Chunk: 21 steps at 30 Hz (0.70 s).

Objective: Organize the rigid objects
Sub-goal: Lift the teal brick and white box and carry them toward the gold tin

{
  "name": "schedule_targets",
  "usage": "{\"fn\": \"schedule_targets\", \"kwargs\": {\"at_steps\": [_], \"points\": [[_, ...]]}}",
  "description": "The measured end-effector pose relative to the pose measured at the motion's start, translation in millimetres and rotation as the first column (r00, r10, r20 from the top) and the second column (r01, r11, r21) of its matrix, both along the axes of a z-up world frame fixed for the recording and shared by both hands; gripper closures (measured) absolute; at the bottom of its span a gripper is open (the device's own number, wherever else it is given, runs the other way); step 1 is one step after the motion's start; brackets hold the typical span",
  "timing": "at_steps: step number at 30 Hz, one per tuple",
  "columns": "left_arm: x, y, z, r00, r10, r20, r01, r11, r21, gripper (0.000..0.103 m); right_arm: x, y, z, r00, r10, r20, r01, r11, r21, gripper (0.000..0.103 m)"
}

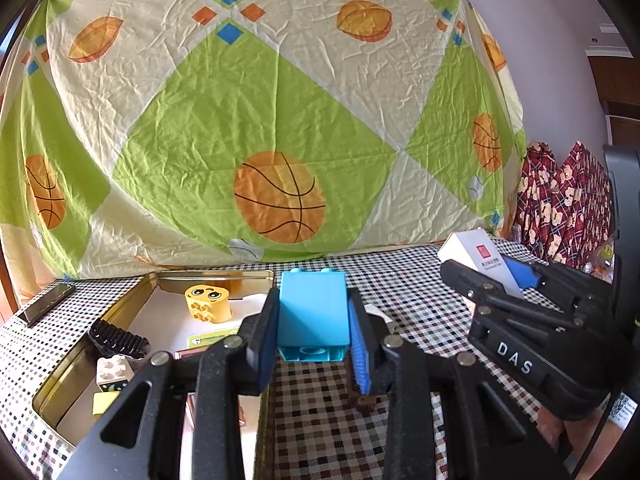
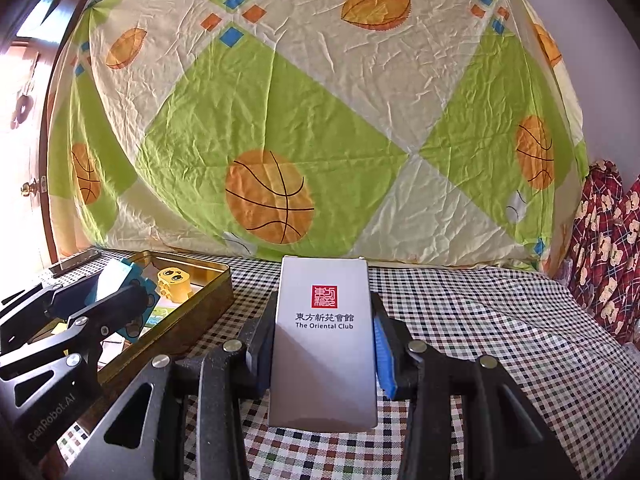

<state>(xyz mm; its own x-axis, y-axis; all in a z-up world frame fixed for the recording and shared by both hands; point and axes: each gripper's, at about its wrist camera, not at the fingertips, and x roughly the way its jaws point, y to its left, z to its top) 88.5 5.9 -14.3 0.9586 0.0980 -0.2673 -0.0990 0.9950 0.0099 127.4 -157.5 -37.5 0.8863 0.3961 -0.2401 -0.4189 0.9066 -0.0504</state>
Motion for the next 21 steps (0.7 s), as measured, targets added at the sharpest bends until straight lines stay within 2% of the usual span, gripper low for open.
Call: {"fn": "schedule_targets", "kwargs": {"at_steps": [12,21], "points": [[-10.5,9.7,0.3,1.0,0.012,0.011,-0.012,1.0,-0.026,0.073,-15.6,5.9,0.8,0.999,0.041,0.024,-0.041,0.999,0.004,0.06],[-12.6,23.7,-0.4,0.998,0.056,0.005,-0.056,0.997,-0.046,0.073,-23.1,17.0,1.8,0.994,0.097,0.046,-0.097,0.995,-0.007,0.06]]}}
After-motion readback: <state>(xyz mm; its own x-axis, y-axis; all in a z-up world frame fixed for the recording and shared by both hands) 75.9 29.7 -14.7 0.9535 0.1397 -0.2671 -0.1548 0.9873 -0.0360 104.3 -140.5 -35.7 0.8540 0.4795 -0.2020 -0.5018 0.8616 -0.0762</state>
